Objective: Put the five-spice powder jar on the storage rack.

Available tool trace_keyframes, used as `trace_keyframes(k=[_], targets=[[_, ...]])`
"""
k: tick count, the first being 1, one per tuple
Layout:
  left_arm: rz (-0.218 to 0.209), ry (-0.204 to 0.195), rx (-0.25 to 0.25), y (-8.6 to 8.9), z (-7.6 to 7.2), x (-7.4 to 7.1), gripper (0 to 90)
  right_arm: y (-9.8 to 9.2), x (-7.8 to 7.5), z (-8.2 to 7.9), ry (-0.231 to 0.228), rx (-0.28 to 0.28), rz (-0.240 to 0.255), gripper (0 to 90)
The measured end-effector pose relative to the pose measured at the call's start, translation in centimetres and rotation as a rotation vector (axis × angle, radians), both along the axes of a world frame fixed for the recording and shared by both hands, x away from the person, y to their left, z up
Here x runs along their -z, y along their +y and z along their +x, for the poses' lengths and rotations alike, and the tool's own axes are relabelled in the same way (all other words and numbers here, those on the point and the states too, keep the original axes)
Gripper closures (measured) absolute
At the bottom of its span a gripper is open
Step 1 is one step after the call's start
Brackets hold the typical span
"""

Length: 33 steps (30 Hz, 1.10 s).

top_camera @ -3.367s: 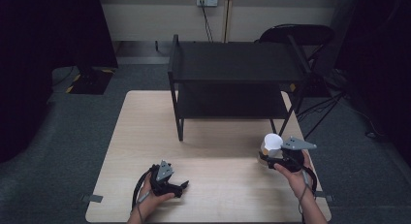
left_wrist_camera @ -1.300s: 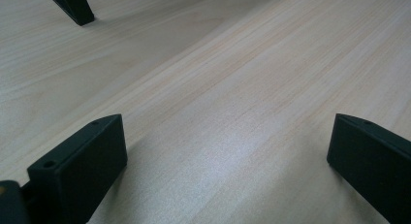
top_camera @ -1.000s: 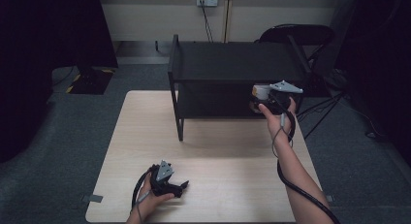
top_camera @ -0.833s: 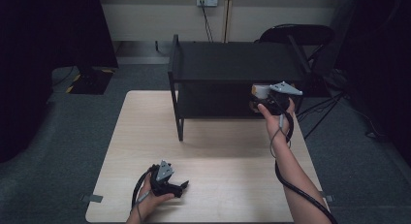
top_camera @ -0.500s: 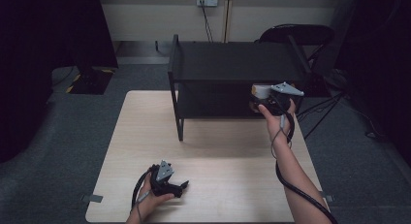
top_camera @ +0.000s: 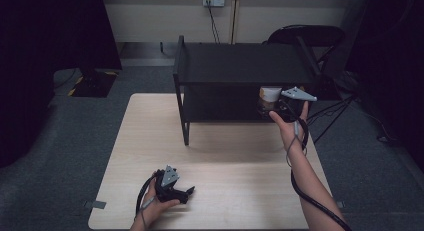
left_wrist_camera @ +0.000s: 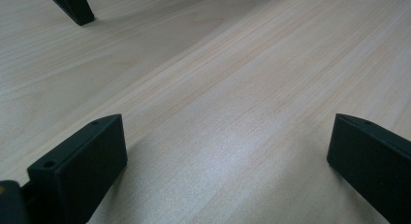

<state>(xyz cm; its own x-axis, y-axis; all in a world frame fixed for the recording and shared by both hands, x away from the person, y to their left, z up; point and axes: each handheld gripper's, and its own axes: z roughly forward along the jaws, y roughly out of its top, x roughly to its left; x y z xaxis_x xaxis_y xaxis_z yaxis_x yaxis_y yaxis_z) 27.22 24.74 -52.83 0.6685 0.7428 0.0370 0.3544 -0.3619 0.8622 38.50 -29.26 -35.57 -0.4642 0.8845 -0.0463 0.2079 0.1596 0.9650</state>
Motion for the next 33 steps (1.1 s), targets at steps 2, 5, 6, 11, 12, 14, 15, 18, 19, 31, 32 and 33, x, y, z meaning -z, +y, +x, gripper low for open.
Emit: trace_keyframes(k=[2,5,6,11,12,14,15,18,19,31,32,33], targets=[[0.0,0.0,0.0,0.0,0.0,0.0,0.0,-0.3,0.0,-0.3,-0.002,-0.012,-0.008,0.0],[0.0,0.0,0.0,0.0,0.0,0.0,0.0,-0.6,0.2,-0.7,0.004,-0.019,0.0,0.0],[0.0,0.0,0.0,0.0,0.0,0.0,0.0,-0.9,0.3,-1.0,0.006,-0.028,-0.003,0.0],[0.0,0.0,0.0,0.0,0.0,0.0,0.0,-2.2,1.1,-2.5,0.033,-0.074,-0.026,0.0],[0.0,0.0,0.0,0.0,0.0,0.0,0.0,-2.8,1.5,-3.3,0.049,-0.086,-0.032,0.0],[0.0,0.0,0.0,0.0,0.0,0.0,0.0,-3.2,1.7,-3.6,0.059,-0.094,-0.036,0.0],[0.0,0.0,0.0,0.0,0.0,0.0,0.0,-3.5,2.0,-4.0,0.067,-0.099,-0.035,0.0],[0.0,0.0,0.0,0.0,0.0,0.0,0.0,-4.4,3.1,-5.4,0.093,-0.115,-0.071,0.0],[0.0,0.0,0.0,0.0,0.0,0.0,0.0,-4.4,3.1,-5.4,0.093,-0.115,-0.071,0.0],[0.0,0.0,0.0,0.0,0.0,0.0,0.0,-6.2,8.5,-9.5,0.145,-0.154,-0.078,0.0],[0.0,0.0,0.0,0.0,0.0,0.0,0.0,-6.3,9.4,-10.1,0.156,-0.153,-0.095,0.0],[0.0,0.0,0.0,0.0,0.0,0.0,0.0,-6.3,9.4,-10.1,0.156,-0.153,-0.095,0.0]])
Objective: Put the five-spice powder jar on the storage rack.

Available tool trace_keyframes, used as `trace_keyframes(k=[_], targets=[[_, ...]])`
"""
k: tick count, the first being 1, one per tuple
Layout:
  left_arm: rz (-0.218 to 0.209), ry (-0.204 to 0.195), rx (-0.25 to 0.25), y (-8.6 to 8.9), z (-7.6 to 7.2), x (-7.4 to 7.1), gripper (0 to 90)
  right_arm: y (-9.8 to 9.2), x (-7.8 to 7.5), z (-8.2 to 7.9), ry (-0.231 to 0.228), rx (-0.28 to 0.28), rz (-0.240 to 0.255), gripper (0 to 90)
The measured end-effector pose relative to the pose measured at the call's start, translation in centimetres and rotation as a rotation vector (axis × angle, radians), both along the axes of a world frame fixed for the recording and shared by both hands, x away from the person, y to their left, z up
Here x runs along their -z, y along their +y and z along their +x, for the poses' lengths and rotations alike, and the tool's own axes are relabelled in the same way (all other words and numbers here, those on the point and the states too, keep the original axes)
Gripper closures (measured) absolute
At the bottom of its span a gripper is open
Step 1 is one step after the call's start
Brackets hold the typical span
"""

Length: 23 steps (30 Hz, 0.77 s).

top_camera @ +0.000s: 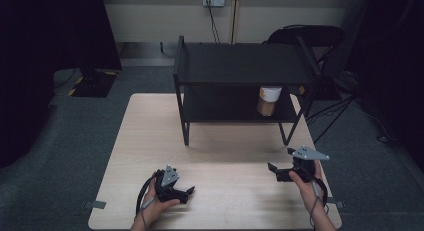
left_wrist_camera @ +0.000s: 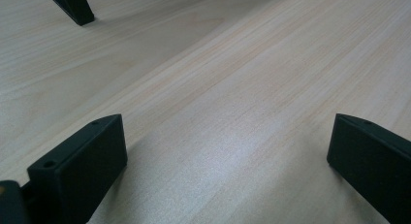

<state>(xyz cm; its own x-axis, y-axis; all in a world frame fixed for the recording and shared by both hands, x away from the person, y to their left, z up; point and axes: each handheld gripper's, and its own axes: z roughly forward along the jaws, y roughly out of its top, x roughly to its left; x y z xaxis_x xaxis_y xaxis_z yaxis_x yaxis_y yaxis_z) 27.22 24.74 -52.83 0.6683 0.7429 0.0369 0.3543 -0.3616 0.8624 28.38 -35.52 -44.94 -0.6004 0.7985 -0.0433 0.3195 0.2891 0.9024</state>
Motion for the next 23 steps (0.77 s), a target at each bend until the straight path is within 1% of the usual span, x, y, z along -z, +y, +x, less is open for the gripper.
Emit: trace_keyframes(k=[1,2,3,4,5,6,7,8,11,14,20,23], targets=[[0.0,0.0,0.0,0.0,0.0,0.0,0.0,-0.2,1.0,-0.3,0.025,0.005,0.01,0.0],[0.0,0.0,0.0,0.0,0.0,0.0,0.0,-0.2,1.0,-0.3,0.025,0.005,0.01,0.0],[0.0,0.0,0.0,0.0,0.0,0.0,0.0,-0.3,1.5,-0.5,0.033,0.006,0.011,0.0],[0.0,0.0,0.0,0.0,0.0,0.0,0.0,-0.5,2.5,-0.8,0.048,0.015,0.013,0.0],[0.0,0.0,0.0,0.0,0.0,0.0,0.0,-0.7,2.9,-0.8,0.056,0.016,0.018,0.0],[0.0,0.0,0.0,0.0,0.0,0.0,0.0,-0.7,2.9,-0.8,0.056,0.016,0.018,0.0],[0.001,0.0,0.0,0.0,0.0,0.0,0.0,-0.8,3.3,-0.8,0.062,0.015,0.019,0.0],[0.0,0.0,0.0,0.0,0.0,0.0,0.0,-0.7,3.6,-1.0,0.066,0.02,0.008,0.0],[0.0,0.0,0.0,0.0,0.0,0.0,0.0,-0.8,3.8,-1.2,0.071,0.015,0.012,0.0],[0.0,0.0,0.0,0.0,0.0,0.0,0.0,-0.7,3.8,-1.5,0.064,0.019,0.003,0.0],[0.0,0.0,0.0,0.0,0.0,0.0,0.0,-0.9,3.9,-1.9,0.053,0.017,0.007,0.0],[0.0,0.0,0.0,0.0,0.0,0.0,0.0,-1.1,4.0,-1.9,0.055,0.013,-0.005,0.0]])
